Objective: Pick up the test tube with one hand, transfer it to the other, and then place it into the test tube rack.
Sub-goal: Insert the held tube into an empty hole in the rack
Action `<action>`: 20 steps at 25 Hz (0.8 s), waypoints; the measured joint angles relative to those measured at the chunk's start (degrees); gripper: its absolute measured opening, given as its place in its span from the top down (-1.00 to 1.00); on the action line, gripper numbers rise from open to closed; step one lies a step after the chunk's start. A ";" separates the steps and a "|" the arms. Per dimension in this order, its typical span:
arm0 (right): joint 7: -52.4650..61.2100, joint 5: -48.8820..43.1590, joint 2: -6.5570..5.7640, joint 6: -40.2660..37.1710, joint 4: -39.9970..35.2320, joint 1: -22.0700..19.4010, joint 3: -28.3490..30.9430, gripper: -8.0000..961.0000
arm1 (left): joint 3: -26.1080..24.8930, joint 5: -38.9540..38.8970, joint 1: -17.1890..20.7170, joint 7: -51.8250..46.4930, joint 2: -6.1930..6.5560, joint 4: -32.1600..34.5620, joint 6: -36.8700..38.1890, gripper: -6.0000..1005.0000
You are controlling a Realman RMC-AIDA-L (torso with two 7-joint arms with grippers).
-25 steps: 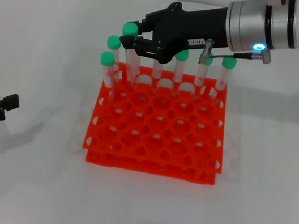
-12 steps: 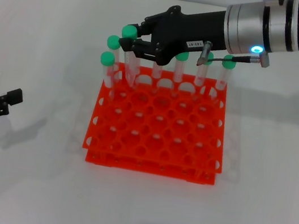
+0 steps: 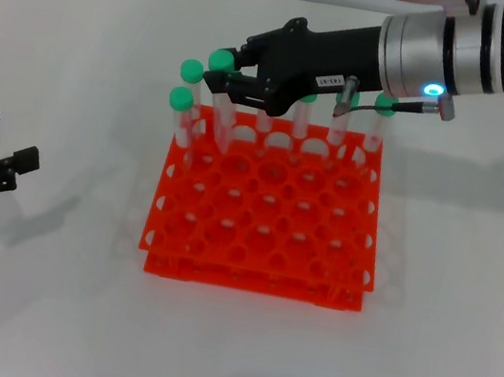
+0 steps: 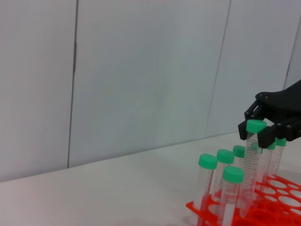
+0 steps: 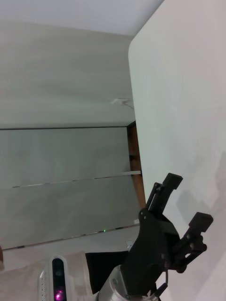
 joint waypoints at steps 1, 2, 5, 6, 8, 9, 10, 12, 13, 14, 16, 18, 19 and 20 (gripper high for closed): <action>0.00 0.00 0.00 0.00 0.00 0.00 0.00 0.33 | 0.02 0.00 -0.06 0.02 -0.02 0.00 0.00 -0.78; 0.00 0.00 0.00 0.01 0.65 0.10 -0.03 0.33 | 0.04 0.00 -0.08 0.02 -0.04 0.00 0.00 -0.78; 0.00 0.00 0.00 0.13 1.06 0.24 -0.07 0.33 | 0.06 0.00 -0.17 0.00 -0.09 0.00 -0.01 -0.78; -0.01 0.00 0.05 0.22 1.12 0.24 -0.10 0.33 | 0.06 0.00 -0.19 0.00 -0.13 0.00 0.00 -0.78; -0.03 0.00 0.12 0.34 1.16 0.15 -0.14 0.33 | 0.04 0.17 -0.23 0.02 -0.25 0.00 0.00 -0.78; -0.04 0.00 0.14 0.45 1.16 0.10 -0.14 0.32 | -0.02 0.39 -0.26 0.02 -0.34 0.00 0.00 -0.78; -0.04 0.00 0.18 0.66 1.16 0.01 -0.14 0.32 | -0.07 0.55 -0.27 0.02 -0.39 0.00 -0.01 -0.78; -0.04 0.07 0.25 0.87 1.16 -0.22 -0.15 0.32 | -0.14 1.01 -0.35 0.03 -0.46 0.00 -0.05 -0.78; -0.06 0.21 0.29 0.95 1.16 -0.36 -0.14 0.32 | -0.15 1.15 -0.37 0.04 -0.49 0.00 -0.06 -0.78; -0.16 0.35 0.33 0.96 1.16 -0.50 -0.14 0.32 | -0.16 1.27 -0.40 0.04 -0.51 -0.01 -0.06 -0.78; -0.31 0.41 0.42 1.11 1.16 -0.81 -0.14 0.32 | -0.18 1.33 -0.40 0.04 -0.52 -0.05 -0.06 -0.78; -0.39 0.42 0.49 1.25 1.16 -1.04 -0.14 0.32 | -0.18 1.34 -0.40 0.05 -0.53 -0.08 -0.06 -0.78; -0.41 0.43 0.51 1.34 1.16 -1.10 -0.17 0.31 | -0.19 1.33 -0.41 0.05 -0.53 -0.09 -0.06 -0.78; -0.42 0.44 0.53 1.39 1.16 -1.14 -0.27 0.31 | -0.19 1.33 -0.43 0.05 -0.53 -0.09 -0.06 -0.78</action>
